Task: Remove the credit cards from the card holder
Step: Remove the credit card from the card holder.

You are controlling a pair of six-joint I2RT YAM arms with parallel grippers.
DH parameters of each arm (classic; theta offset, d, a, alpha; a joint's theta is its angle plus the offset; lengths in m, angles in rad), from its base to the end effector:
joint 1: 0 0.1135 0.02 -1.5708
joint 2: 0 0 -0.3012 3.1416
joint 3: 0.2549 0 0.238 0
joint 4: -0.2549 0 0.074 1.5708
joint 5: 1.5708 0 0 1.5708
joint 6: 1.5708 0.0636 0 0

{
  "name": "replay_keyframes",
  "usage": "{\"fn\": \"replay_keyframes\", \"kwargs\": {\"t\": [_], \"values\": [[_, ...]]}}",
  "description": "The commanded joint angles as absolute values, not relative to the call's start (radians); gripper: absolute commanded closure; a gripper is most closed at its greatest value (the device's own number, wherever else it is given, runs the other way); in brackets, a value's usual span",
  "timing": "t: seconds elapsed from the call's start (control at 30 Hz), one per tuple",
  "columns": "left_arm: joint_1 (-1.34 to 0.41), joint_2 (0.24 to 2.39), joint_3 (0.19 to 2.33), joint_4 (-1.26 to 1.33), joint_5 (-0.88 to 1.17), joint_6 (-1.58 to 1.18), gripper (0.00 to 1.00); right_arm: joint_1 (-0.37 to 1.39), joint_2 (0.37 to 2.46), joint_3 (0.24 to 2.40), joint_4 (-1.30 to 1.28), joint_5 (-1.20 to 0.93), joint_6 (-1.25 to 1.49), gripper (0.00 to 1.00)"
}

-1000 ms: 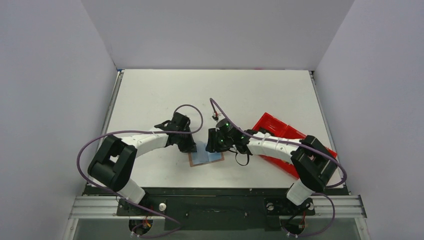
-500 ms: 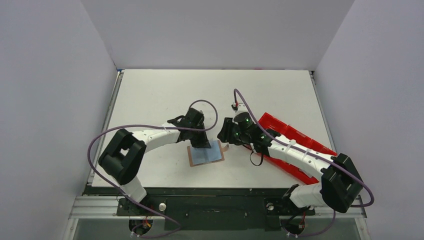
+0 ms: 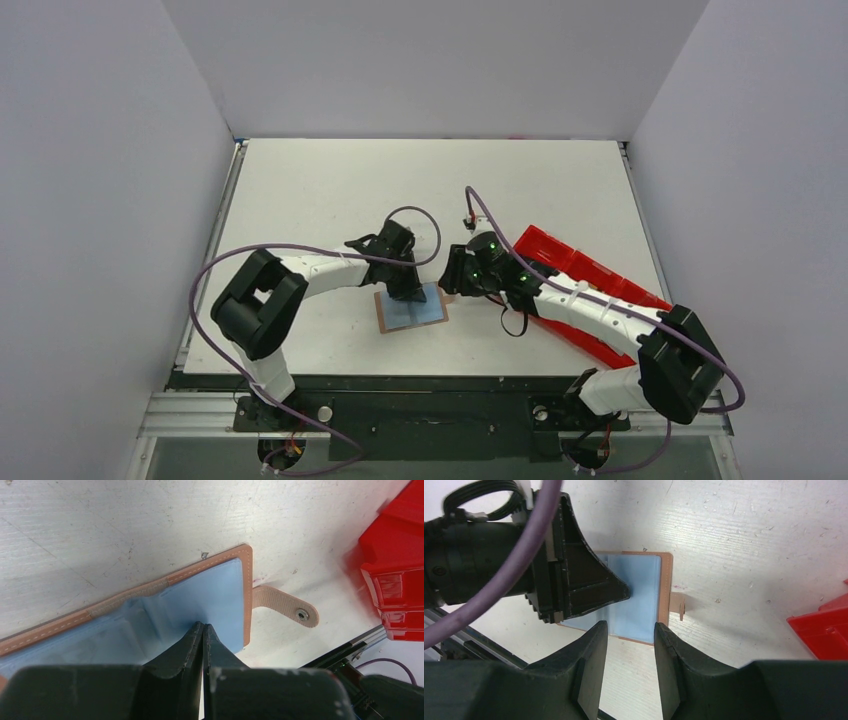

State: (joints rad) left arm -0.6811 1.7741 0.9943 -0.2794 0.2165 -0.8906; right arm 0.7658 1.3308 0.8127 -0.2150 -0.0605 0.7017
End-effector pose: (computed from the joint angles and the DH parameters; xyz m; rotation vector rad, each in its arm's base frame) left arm 0.2660 -0.2331 0.1705 -0.2164 2.8297 -0.7427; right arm 0.1994 0.1971 0.2521 -0.1112 2.4418 0.7836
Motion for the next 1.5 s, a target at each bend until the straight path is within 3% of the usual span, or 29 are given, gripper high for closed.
{"fn": "replay_keyframes", "kwargs": {"t": [0.0, 0.5, 0.8, 1.47], "values": [[-0.678, 1.694, 1.014, -0.284, 0.191, -0.884, 1.00, 0.780, 1.372, 0.853, -0.186, -0.072, 0.709, 0.64], [-0.578, 1.536, 0.910, -0.355, 0.141, -0.859, 1.00, 0.903, 1.591, 1.024, -0.191, -0.074, 0.697, 0.63], [-0.482, 1.400, 0.745, -0.343, 0.170, -0.848, 1.00, 0.958, 1.743, 1.112, -0.213, -0.055, 0.665, 0.52], [-0.439, 1.315, 0.659, -0.326, 0.177, -0.851, 0.98, 1.035, 1.886, 1.227, -0.341, 0.124, 0.659, 0.48]]}}
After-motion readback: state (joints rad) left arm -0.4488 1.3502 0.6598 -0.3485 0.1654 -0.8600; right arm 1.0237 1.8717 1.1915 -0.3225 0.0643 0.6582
